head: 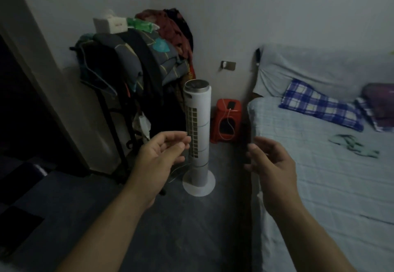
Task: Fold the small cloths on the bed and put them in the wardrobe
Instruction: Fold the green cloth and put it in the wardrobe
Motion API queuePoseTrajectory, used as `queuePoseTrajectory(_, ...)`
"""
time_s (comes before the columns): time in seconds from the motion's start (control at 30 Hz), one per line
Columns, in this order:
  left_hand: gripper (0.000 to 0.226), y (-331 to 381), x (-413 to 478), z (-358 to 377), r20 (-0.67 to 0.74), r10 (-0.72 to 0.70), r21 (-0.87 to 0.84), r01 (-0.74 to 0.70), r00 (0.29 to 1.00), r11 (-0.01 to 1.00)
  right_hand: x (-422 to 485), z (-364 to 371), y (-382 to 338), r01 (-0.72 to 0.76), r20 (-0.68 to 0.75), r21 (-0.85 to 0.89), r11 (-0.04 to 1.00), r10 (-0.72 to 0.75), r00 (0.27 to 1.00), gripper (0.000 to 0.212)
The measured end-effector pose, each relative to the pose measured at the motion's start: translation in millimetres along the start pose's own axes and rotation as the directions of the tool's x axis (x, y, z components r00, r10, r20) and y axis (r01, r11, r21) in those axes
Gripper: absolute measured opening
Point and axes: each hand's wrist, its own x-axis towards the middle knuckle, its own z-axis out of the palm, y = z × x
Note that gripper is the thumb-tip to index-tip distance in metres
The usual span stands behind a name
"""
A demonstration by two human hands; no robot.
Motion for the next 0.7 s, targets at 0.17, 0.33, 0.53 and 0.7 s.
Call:
queuePoseTrajectory(0.17, 0.028, -15, 97, -3, 0.115, -0.004, -0.038, 0.009, 0.993, 0.999, 56, 14, 7, 0.015, -0.196, -0.029, 0.999, -0.021, 0.980, 0.023)
queuePoseTrajectory(0.33, 0.024, -17, 188, 21, 0.247, -0.011, -0.069, 0.029, 0.969, 0.997, 103, 14, 1, 0.056, -0.363, -0.072, 0.996, -0.079, 0.928, 0.021)
queuePoseTrajectory(0.53, 0.026, -43, 269, 86, 0.454, -0.011, -0.073, 0.049, 0.891, 0.996, 148, -21, 15, 0.054, -0.555, -0.104, 0.993, -0.102, 0.826, 0.022)
queuePoseTrajectory(0.7, 0.026, -72, 327, 169, 0.555, -0.030, -0.076, 0.086, 0.831, 0.993, 202, -76, 46, 0.041, -0.656, -0.103, 0.994, -0.099, 0.748, 0.020)
